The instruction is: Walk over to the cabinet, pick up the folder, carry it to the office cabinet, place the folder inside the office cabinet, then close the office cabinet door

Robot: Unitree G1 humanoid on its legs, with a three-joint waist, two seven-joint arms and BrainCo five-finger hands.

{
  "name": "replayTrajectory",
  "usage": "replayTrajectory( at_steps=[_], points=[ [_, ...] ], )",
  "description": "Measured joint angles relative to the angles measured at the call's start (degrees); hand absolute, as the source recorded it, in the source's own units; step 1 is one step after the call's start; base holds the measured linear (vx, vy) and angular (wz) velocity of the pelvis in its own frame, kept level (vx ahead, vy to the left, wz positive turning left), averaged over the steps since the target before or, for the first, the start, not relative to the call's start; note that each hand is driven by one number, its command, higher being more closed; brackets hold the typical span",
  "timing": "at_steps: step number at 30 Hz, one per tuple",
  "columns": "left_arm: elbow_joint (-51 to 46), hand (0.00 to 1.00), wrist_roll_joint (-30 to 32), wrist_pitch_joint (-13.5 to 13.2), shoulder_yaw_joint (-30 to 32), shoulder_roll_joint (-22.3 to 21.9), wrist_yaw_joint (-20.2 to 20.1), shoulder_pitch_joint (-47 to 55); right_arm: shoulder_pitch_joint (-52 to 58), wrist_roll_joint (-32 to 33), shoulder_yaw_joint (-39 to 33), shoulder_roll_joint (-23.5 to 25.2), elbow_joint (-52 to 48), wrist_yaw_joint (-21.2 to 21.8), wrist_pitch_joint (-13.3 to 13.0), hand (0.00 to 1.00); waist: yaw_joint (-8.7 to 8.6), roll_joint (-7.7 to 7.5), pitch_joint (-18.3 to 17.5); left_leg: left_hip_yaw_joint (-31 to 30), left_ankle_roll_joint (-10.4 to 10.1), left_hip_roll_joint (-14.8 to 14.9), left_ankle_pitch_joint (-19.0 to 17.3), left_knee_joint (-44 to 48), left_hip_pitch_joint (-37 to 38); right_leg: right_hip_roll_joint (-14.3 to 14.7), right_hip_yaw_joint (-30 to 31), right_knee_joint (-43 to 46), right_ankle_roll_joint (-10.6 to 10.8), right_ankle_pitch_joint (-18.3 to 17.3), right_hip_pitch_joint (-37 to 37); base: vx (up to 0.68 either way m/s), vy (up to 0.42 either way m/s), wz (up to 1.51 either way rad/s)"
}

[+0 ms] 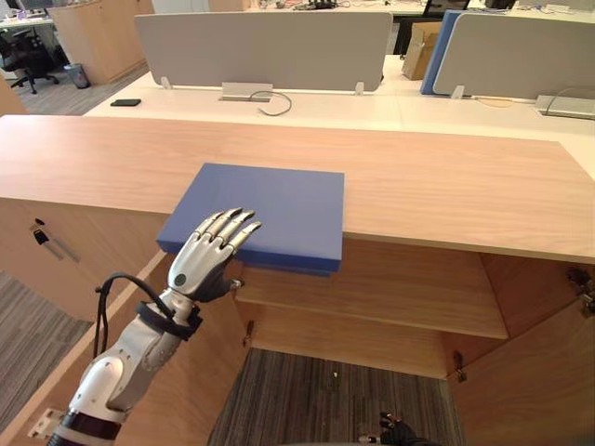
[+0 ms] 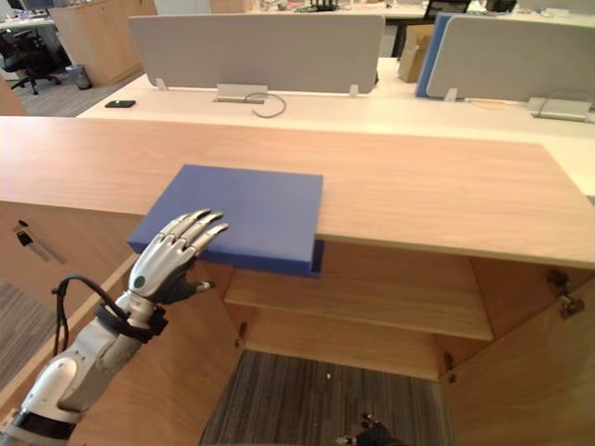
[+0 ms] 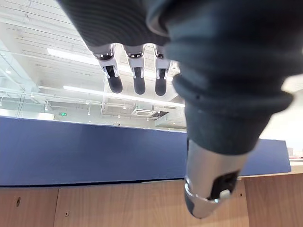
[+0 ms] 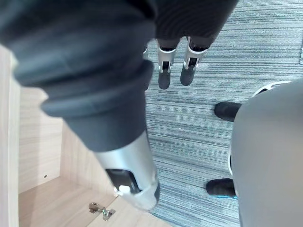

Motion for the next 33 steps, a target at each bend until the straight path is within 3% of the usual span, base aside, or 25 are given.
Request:
replayTrajectory(
  at_steps=[8, 15, 23, 33],
  points=[
    [2.4, 0.00, 1.0, 0.6, 0.0, 0.0, 1.1, -0.9, 0.0, 0.0, 0.0, 0.0, 0.0, -0.1, -0.1, 0.00, -0.35, -0.20, 0.1, 0.3, 0.0, 0.1, 0.0, -0.2, 0.1, -0.1, 0.0, 0.0, -0.3, 0.4, 0.0, -0.06, 0.008, -0.01],
    [10.6, 0.00, 4.7, 1.9, 0.0, 0.1, 1.2, -2.8, 0.0, 0.0, 0.1, 0.0, -0.1, -0.2, -0.2, 0.00, -0.37, -0.62, 0.5, 0.4, 0.0, 0.0, 0.0, -0.3, 0.5, -0.1, 0.1, -0.2, 0.0, 0.7, 0.0, -0.07, 0.007, -0.01],
    [20.2, 0.00, 9.5, 7.0, 0.0, 0.1, 4.0, -8.6, 0.1, 0.0, 0.0, 0.0, -0.2, -1.2, -0.5, 0.00, -1.06, -0.80, 0.6, 0.7, -0.1, 0.0, -0.1, -0.3, 0.5, 0.1, 0.2, -1.0, 0.1, 0.9, 0.4, 0.00, 0.000, 0.00],
    [23.9, 0.00, 10.7, 10.2, 0.4, 0.1, 4.8, -12.1, 0.3, 0.0, -1.5, 0.2, -0.7, -1.3, -0.5, 0.00, -1.82, -0.88, 0.6, 2.3, -0.1, 0.1, -0.1, -0.3, 0.9, 0.1, 1.7, -1.0, 0.0, 1.5, 0.2, -0.04, 0.008, -0.07]
  ],
)
